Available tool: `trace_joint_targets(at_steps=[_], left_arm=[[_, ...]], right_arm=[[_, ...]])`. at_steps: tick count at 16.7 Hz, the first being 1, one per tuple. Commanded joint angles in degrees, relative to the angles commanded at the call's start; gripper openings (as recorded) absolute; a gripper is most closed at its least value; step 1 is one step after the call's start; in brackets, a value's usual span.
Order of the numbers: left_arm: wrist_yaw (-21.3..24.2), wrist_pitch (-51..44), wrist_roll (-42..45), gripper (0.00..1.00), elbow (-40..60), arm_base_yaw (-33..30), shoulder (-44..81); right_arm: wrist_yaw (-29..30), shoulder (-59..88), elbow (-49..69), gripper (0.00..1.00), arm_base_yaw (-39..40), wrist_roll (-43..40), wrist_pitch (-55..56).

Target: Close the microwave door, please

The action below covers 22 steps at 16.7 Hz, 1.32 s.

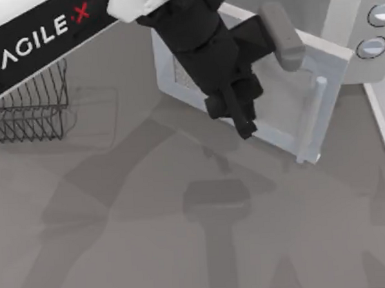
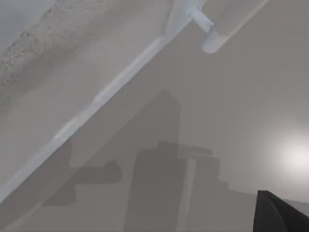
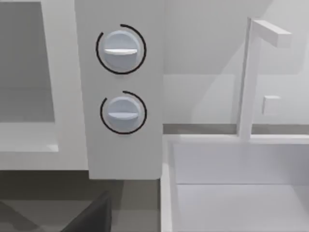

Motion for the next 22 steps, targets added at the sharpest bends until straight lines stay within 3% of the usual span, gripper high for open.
trace_joint_targets(at_steps=[6, 14, 22], left_arm=[[1.18, 1.79, -0.25, 0.0, 3.63, 2.07, -0.82], [1.91, -1.27, -1.71, 0.0, 2.79, -0.14, 2.06], [0.27, 0.99, -2.28, 0.0, 8.11, -0.27, 2.42]], right_arm=[[0.0, 0.0, 0.0, 1.0, 0.0, 0.0, 0.0], [0.0, 0.0, 0.0, 1.0, 0.0, 0.0, 0.0], [0.0, 0.0, 0.0, 1.0, 0.0, 0.0, 0.0]])
